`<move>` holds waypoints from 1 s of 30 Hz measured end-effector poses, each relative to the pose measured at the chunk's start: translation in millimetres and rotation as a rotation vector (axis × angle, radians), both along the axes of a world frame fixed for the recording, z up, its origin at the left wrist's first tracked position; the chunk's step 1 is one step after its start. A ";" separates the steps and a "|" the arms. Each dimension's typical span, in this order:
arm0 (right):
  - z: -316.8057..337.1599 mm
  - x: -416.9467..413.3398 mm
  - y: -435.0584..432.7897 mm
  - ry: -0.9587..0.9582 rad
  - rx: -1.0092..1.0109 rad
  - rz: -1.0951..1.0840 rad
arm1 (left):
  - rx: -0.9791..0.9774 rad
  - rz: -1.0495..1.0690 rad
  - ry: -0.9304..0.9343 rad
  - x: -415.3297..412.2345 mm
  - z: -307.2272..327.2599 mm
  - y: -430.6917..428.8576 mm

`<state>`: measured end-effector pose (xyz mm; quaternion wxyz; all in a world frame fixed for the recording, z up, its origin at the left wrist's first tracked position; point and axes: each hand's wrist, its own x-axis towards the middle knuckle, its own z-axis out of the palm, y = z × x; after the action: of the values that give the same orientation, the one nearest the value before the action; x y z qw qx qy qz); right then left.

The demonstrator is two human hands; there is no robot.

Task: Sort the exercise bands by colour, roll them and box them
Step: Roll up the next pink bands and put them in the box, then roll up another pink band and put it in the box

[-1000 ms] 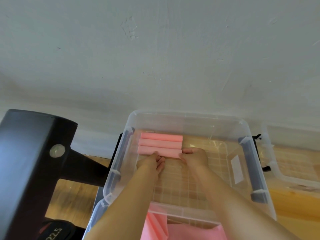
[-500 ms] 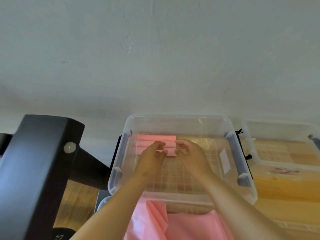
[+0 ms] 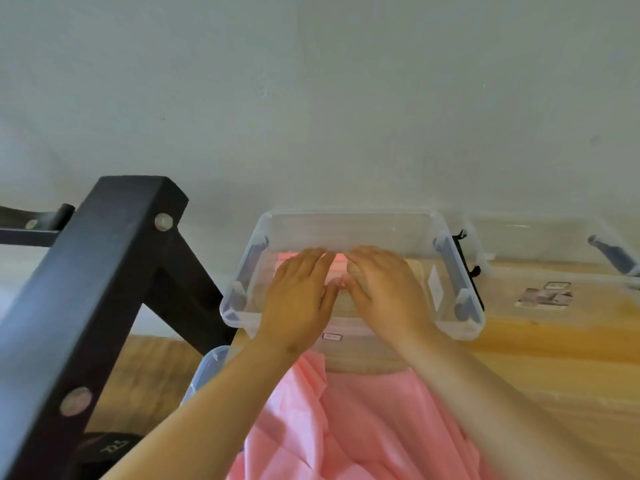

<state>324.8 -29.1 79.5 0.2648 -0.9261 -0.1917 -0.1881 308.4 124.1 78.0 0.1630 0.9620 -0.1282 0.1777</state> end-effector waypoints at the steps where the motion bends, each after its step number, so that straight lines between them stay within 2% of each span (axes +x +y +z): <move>1: -1.0 -4.3 -2.4 -0.053 -0.027 -0.005 | 0.006 0.011 -0.030 -3.8 -2.6 -1.5; 9: -26.6 -29.4 -17.5 -0.226 -0.123 -0.014 | -0.003 0.048 -0.187 -26.6 -21.4 -14.6; 15: -43.5 -66.9 -30.3 -0.260 -0.214 0.002 | 0.010 -0.002 -0.254 -56.9 -43.6 -22.8; 22: -40.3 -145.4 -57.5 -0.270 -0.241 0.017 | 0.095 -0.063 -0.175 -133.1 -47.7 -26.4; 27: -34.7 -213.8 -65.6 -0.208 -0.248 0.010 | 0.102 -0.100 -0.040 -210.6 -39.0 -35.9; 30: -35.6 -237.7 -65.3 -0.160 -0.233 -0.008 | 0.048 -0.101 -0.023 -237.6 -36.5 -38.3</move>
<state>87.1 -94.4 44.0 0.1386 -0.9335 -0.2288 -0.2389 70.8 85.8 41.5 0.1470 0.9559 -0.1826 0.1771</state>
